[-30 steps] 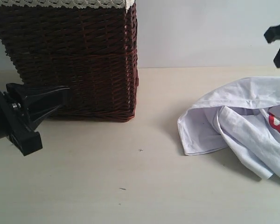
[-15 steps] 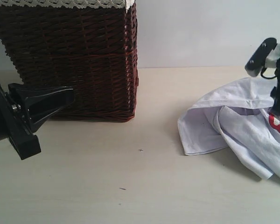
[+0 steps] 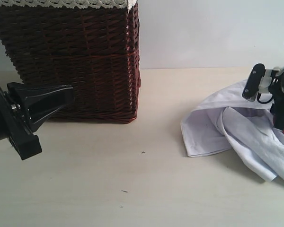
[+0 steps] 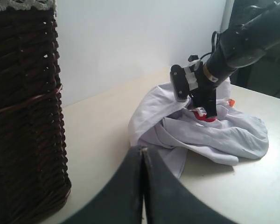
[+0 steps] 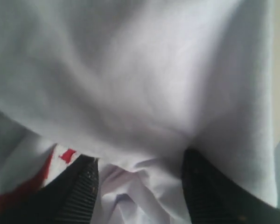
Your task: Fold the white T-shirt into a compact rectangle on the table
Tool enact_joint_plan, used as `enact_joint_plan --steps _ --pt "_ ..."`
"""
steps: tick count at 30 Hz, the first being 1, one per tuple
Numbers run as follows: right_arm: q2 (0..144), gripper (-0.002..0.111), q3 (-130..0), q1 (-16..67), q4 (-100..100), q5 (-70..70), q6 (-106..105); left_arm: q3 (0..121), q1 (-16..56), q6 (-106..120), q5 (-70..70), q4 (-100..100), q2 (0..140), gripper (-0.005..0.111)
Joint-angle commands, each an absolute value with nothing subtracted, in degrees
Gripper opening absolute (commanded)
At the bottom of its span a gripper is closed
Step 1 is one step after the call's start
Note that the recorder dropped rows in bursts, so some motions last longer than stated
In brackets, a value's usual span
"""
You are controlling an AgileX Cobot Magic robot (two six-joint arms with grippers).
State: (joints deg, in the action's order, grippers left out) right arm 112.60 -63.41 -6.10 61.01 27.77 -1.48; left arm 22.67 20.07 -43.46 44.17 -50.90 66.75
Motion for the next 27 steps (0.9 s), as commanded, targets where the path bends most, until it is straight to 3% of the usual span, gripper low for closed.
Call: enact_joint_plan --steps 1,5,6,11,17,23,27 --pt "114.7 0.04 -63.2 -6.0 75.4 27.4 12.6 22.6 20.0 -43.2 44.8 -50.1 66.8 0.0" --pt "114.5 0.004 -63.2 -6.0 83.1 27.4 22.8 22.6 20.0 -42.0 44.7 -48.7 66.8 0.0" --pt "114.0 0.0 -63.2 -6.0 83.7 27.4 23.5 22.6 20.0 -41.9 44.7 -48.2 66.8 0.0" --pt "110.7 0.0 -64.0 -6.0 82.7 26.0 23.6 22.6 20.0 -40.5 44.7 -47.0 66.8 0.0" --pt "100.3 0.0 -67.9 -6.0 51.6 20.6 5.1 22.6 20.0 -39.8 44.7 -47.0 66.8 0.0" --pt "90.6 0.0 -77.0 -6.0 0.6 35.7 -34.7 22.6 20.0 -41.7 44.8 -48.5 66.8 0.0" --pt "86.2 0.0 -80.9 -6.0 -0.9 43.6 -34.2 22.6 21.4 -46.2 53.0 -61.9 68.4 0.0"
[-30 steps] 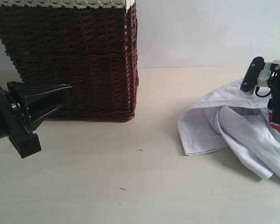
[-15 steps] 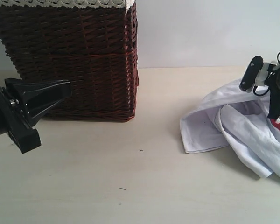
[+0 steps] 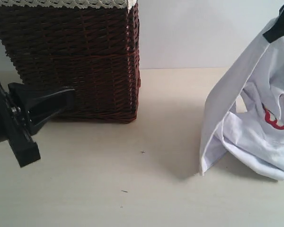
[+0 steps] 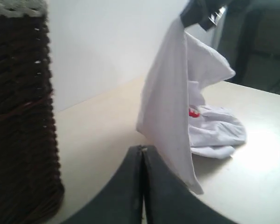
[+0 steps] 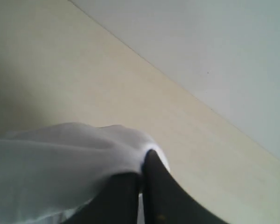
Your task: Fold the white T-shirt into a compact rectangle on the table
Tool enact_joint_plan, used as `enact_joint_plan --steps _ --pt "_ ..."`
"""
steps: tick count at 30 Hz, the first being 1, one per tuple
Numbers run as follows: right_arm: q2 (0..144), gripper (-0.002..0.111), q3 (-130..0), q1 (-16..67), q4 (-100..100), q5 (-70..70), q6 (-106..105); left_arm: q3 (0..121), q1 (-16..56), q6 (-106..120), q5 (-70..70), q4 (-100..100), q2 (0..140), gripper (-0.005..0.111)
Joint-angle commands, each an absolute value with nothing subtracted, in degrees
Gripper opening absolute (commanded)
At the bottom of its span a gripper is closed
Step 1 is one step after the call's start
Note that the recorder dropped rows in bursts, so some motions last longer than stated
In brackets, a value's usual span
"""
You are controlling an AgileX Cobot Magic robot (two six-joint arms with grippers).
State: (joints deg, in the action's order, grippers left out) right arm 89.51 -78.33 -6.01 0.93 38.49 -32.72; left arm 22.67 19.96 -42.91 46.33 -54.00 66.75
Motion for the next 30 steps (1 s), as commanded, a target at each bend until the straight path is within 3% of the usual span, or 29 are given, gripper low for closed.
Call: enact_joint_plan --steps 1,11,13,17,18,22,30 --pt "85.9 0.0 -81.0 -6.0 -0.6 44.4 -33.8 23.2 23.2 -46.1 51.1 -60.5 70.4 0.0" --pt "87.3 0.0 -81.0 -6.0 0.0 45.3 -29.4 40.7 43.0 -43.4 39.8 -57.3 88.6 0.013" --pt "87.4 0.0 -81.0 -6.0 0.0 45.3 -29.3 45.4 46.3 -41.1 33.4 -56.1 91.4 0.027" --pt "87.4 0.0 -81.0 -6.0 0.0 45.3 -28.3 55.1 51.5 -40.6 20.5 -55.6 98.2 0.071" --pt "87.4 0.0 -81.0 -6.0 0.0 45.2 -28.3 57.0 52.8 -40.6 19.2 -55.6 99.9 0.074" --pt "87.4 0.0 -81.0 -6.0 -0.5 44.6 -27.9 63.6 57.0 -40.7 17.0 -53.2 106.1 0.068" --pt "87.4 0.0 -81.0 -6.0 -1.4 44.4 -27.8 78.9 59.5 -40.7 9.8 -42.3 119.4 0.068"
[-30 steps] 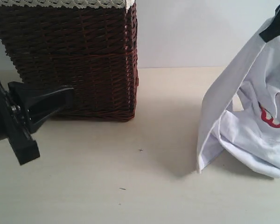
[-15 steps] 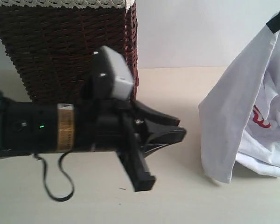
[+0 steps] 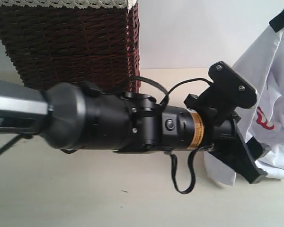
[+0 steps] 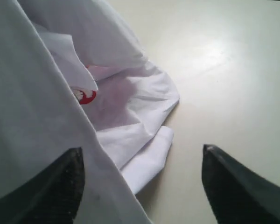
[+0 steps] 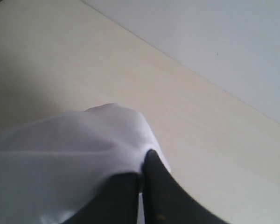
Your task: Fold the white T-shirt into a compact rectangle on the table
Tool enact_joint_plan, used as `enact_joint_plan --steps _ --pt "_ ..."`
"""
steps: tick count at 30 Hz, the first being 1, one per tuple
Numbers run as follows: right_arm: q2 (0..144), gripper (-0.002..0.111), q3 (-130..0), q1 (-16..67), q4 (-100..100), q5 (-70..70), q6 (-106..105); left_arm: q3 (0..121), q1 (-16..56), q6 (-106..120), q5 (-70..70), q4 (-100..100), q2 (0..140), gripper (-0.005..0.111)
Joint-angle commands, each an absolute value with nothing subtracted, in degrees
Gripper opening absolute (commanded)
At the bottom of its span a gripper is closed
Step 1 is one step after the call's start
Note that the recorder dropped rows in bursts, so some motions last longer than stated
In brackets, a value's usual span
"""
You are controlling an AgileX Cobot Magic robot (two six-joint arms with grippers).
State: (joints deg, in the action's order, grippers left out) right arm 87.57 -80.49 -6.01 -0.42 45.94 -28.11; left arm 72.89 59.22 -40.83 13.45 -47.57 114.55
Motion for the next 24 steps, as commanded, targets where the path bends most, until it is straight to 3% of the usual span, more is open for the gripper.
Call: enact_joint_plan --steps 1,7,9,15,16,24 --pt "87.4 0.0 -81.0 -6.0 -1.4 44.4 -27.8 80.4 59.5 -40.7 8.2 -41.4 120.5 0.068" --pt "87.4 0.0 -81.0 -6.0 -2.8 44.1 -27.8 90.2 59.4 -40.8 -3.9 -40.8 127.0 0.067" --pt "87.4 0.0 -81.0 -6.0 -4.4 44.1 -27.8 92.4 59.4 -40.9 -8.9 -40.8 128.0 0.059" --pt "87.4 0.0 -81.0 -6.0 -4.6 44.1 -27.8 93.5 59.3 -40.2 -20.5 -41.6 127.0 0.004" --pt "87.4 0.0 -81.0 -6.0 -4.6 44.1 -27.8 93.5 59.3 -39.0 -22.5 -41.9 126.6 0.001" --pt "87.4 0.0 -81.0 -6.0 -4.0 45.1 -27.8 93.5 59.0 -32.5 -34.2 -41.3 123.0 0.0"
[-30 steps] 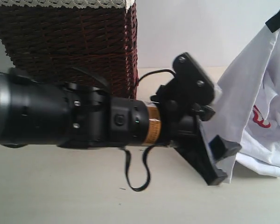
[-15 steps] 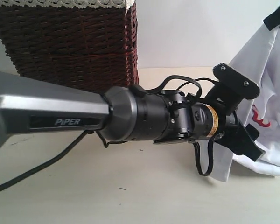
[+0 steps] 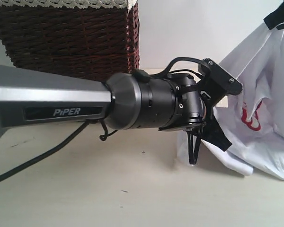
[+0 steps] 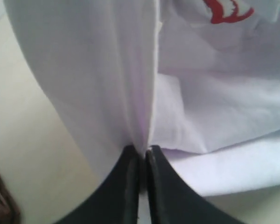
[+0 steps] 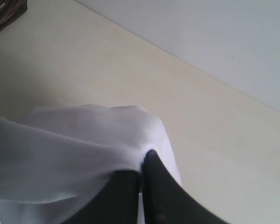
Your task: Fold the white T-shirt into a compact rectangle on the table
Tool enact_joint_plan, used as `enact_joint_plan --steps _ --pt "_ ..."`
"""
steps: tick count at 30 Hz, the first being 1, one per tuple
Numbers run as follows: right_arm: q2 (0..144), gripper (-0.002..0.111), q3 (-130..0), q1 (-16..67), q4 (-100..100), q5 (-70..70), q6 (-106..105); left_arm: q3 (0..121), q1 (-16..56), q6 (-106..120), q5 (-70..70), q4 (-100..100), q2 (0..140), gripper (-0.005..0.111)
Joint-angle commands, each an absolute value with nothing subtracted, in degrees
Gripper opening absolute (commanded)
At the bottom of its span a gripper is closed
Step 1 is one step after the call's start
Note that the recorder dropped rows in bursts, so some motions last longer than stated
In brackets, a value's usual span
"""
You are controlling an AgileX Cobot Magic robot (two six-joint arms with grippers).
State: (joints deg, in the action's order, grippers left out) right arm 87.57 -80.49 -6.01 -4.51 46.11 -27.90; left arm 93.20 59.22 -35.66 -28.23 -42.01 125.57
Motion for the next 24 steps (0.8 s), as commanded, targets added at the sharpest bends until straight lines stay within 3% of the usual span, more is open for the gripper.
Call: enact_joint_plan --steps 1,7,20,24 --pt "87.4 0.0 -81.0 -6.0 -3.9 45.1 -27.8 93.5 59.0 -31.4 -34.8 -40.7 122.4 0.0" --pt "87.4 0.0 -81.0 -6.0 -4.0 45.7 -27.8 93.5 59.0 -17.9 -39.6 -30.6 115.5 0.0" --pt "87.4 0.0 -81.0 -6.0 -8.1 57.4 -30.5 93.5 53.2 5.9 -68.0 -8.0 101.8 0.0" --pt "87.4 0.0 -81.0 -6.0 -13.6 60.4 -34.6 92.3 50.5 10.3 -65.7 -8.0 100.1 0.0"
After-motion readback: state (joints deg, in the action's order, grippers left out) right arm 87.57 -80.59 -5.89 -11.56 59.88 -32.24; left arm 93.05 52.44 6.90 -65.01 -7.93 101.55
